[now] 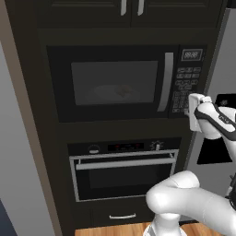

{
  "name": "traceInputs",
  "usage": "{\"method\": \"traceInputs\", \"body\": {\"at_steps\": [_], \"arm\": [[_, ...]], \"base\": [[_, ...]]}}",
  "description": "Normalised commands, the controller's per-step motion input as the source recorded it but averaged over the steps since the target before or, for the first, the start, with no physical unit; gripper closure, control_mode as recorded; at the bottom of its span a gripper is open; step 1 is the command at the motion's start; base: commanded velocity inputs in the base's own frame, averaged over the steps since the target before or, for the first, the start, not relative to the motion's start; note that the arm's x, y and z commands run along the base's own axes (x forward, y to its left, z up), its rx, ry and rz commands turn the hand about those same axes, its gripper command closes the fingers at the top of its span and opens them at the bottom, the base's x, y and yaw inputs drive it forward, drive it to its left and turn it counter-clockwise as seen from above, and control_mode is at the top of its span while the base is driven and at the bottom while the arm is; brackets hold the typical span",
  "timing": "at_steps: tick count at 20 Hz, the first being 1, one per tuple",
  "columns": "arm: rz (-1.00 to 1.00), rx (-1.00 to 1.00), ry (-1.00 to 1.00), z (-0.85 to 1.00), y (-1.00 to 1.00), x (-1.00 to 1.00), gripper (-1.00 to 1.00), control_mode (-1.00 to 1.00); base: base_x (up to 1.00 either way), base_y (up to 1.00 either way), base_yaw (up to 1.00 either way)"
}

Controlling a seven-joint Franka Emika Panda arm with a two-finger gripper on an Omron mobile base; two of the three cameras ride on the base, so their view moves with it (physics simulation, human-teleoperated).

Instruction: Transport the chicken drumstick from the fridge to the microwave and turn on the microwave.

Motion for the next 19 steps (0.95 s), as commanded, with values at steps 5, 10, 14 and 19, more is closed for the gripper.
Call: {"method": "traceInputs", "body": {"at_steps": [5, 10, 14, 19], "arm": [[0.0, 0.0, -0.01, -0.07, 0.0, 0.3, 1.0, -1.0], [0.0, -0.01, 0.0, -0.07, 0.0, 0.4, 1.0, -1.0], [-0.01, -0.1, 0.0, -0.2, 0.0, 0.34, 1.0, -1.0], [-0.13, -0.37, 0.0, -0.42, 0.19, 0.43, 1.0, -1.0]], "base": [[0.0, 0.0, 0.0], [0.0, 0.0, 0.0], [0.0, 0.0, 0.0], [0.0, 0.0, 0.0]]}}
